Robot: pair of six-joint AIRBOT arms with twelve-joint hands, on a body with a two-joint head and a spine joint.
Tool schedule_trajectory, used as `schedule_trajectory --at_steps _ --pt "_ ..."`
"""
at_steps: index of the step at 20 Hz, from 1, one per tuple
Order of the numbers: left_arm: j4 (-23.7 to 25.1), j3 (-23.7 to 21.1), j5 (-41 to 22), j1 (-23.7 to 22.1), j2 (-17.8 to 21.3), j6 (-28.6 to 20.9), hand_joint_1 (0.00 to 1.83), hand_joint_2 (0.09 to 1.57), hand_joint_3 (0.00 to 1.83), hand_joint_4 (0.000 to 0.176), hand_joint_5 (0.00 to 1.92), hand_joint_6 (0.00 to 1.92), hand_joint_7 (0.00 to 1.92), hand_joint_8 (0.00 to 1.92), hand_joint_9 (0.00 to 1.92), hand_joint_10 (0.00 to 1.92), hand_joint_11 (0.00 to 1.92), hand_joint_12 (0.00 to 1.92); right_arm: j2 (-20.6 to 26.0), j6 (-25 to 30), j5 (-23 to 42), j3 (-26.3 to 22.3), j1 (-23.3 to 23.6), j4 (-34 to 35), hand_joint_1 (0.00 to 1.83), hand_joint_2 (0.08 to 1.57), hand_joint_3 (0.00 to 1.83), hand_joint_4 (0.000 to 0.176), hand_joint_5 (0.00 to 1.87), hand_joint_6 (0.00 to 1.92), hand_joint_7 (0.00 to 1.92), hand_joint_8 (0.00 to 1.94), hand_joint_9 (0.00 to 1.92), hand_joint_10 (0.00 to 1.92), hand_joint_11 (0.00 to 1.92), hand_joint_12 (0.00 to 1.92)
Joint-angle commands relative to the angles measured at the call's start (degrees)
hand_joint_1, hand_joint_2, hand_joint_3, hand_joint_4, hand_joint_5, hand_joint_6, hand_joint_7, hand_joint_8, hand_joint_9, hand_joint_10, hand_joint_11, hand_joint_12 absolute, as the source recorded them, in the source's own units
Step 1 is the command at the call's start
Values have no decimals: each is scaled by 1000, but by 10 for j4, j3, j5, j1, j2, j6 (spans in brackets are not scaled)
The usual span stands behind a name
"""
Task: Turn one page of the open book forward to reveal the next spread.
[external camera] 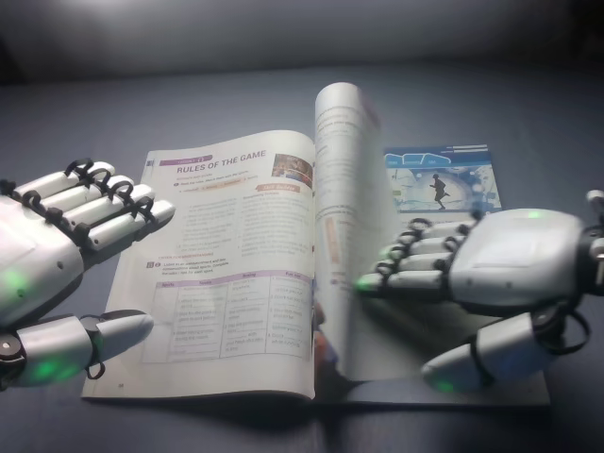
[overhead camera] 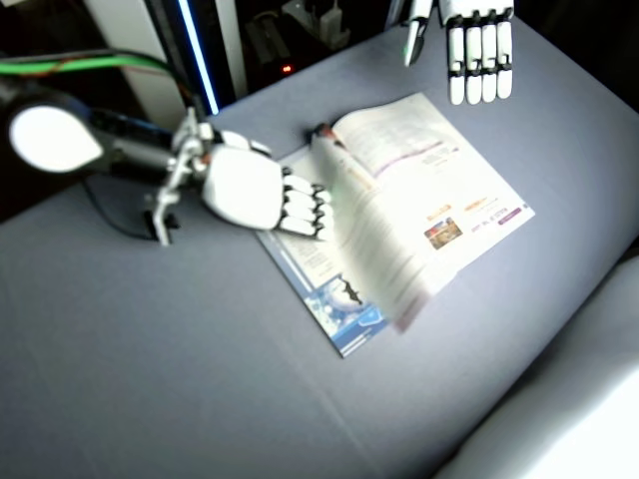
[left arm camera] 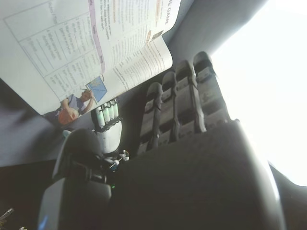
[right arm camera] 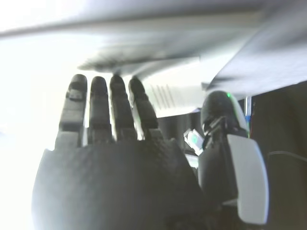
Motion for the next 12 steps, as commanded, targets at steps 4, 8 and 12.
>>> schedule_trajectory --at_steps 4,8,12 --pt "-2 4 -71 -8 1 0 0 1356 3 0 92 2 107 0 111 0 85 18 -17 1 58 6 19 13 0 1265 2 0 104 7 92 6 49 10 34 15" --pt "-9 7 -79 -8 2 0 0 1347 0 0 81 0 117 5 112 2 78 13 -42 1 70 12 34 12 0 1267 2 0 81 0 90 1 36 1 15 6" --pt "-14 9 -95 -8 6 0 0 1345 0 0 80 1 108 0 101 0 80 13 -75 1 79 25 56 12 0 1282 3 0 97 2 110 1 106 8 92 42"
